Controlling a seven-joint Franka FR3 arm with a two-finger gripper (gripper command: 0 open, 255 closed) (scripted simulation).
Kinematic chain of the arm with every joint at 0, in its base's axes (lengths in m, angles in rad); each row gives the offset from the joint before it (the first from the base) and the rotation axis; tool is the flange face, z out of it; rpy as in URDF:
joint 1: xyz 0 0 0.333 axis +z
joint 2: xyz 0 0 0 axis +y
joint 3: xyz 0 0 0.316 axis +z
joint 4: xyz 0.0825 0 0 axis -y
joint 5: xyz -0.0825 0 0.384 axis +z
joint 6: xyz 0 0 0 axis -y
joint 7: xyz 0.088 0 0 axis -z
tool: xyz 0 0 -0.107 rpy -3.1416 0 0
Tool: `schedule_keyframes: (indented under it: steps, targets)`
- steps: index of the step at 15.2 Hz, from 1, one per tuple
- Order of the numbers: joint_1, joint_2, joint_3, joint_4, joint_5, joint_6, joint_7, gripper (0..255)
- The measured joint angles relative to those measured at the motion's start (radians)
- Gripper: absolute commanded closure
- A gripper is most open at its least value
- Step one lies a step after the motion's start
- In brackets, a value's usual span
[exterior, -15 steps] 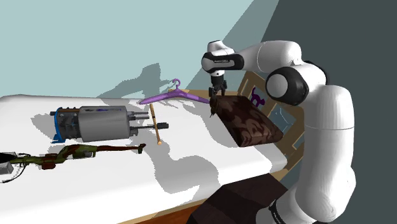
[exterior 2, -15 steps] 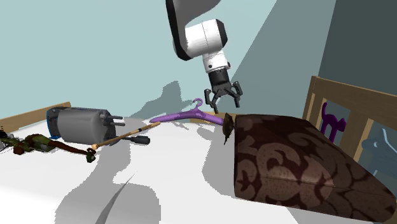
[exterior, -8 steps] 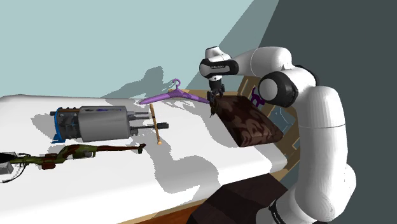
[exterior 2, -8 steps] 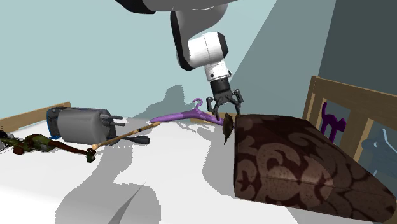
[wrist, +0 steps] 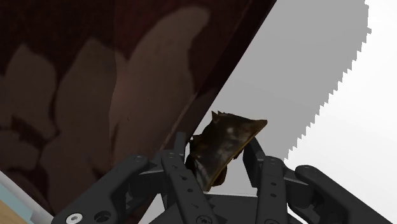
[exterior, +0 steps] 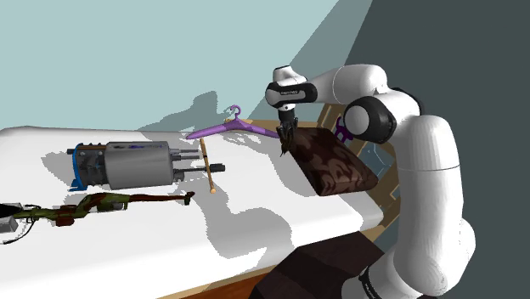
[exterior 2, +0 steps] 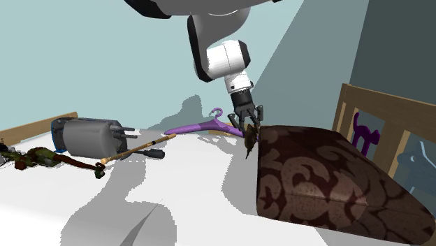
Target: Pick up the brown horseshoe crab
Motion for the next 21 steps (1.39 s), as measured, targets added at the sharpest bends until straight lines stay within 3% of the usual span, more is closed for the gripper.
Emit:
schedule_keyframes:
  steps: [7, 21]
  targets:
    - [0.0, -0.006, 0.0, 0.006, 0.0, -0.012, -0.004, 255]
    - [0.004, -0.049, -0.005, 0.115, -0.001, -0.16, -0.037, 255]
